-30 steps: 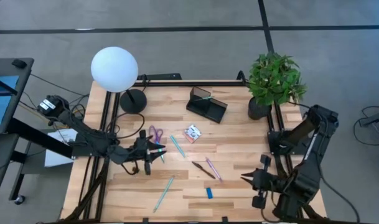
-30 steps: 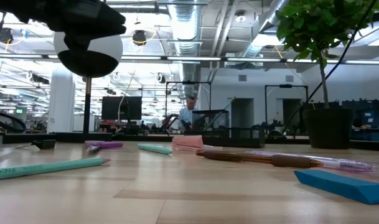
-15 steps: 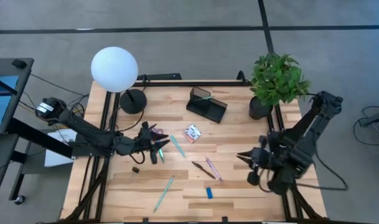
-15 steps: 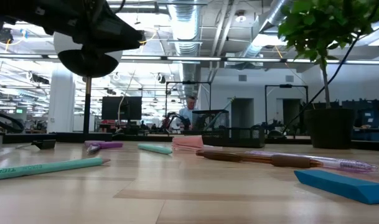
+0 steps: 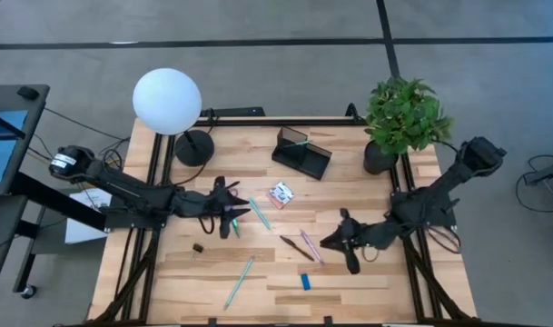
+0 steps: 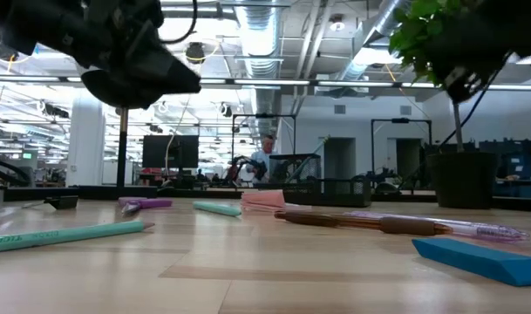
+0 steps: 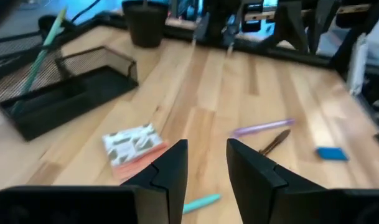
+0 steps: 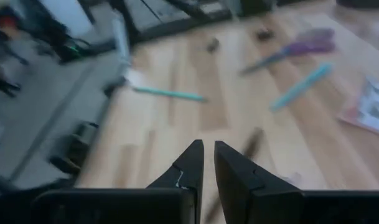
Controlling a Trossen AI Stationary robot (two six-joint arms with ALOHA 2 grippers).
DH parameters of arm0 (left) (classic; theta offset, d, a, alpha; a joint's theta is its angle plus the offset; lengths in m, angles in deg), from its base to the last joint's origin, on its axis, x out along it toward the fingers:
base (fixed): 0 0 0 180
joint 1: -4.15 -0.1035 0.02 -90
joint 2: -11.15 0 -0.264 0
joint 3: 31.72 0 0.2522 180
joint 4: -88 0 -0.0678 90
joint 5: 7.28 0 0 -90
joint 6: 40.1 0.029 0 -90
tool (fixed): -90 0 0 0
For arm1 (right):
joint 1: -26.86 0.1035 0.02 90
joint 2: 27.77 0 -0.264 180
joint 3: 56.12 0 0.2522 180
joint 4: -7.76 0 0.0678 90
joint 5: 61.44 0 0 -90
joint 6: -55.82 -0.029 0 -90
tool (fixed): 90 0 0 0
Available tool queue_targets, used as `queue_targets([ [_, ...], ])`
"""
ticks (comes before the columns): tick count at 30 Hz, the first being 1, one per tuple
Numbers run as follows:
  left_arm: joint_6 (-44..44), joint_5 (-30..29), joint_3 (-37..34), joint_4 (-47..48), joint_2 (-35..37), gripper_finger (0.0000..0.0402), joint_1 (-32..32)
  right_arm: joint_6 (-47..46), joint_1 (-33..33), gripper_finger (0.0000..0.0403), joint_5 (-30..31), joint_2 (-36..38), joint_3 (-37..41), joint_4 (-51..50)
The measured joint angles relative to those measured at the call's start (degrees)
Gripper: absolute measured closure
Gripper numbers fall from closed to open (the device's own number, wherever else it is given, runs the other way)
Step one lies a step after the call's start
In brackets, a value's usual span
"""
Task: Pick and place office supplies into organizer
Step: Put the light blue pen into the black desk organizer
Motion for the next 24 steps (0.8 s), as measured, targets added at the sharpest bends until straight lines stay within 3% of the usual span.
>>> queue_targets([
  [4, 0.03, 1.53, -0.02, 0.46, -0.21, 0.0296, -1.29, -0.13, -3.81, 0.0369, -1.28, -4.2, 0.08, 1.34],
  [11, -1.69, 3.13, -0.01, 0.61, -2.71, 0.0296, -2.21, -0.03, -9.37, 0.0369, -12.06, -8.64, 0.06, 8.48],
  [24, -2.38, 6.04, -0.02, -0.58, -9.68, 0.0296, -2.15, -0.87, -11.3, 0.0369, -19.4, -17.5, -0.05, 20.76],
])
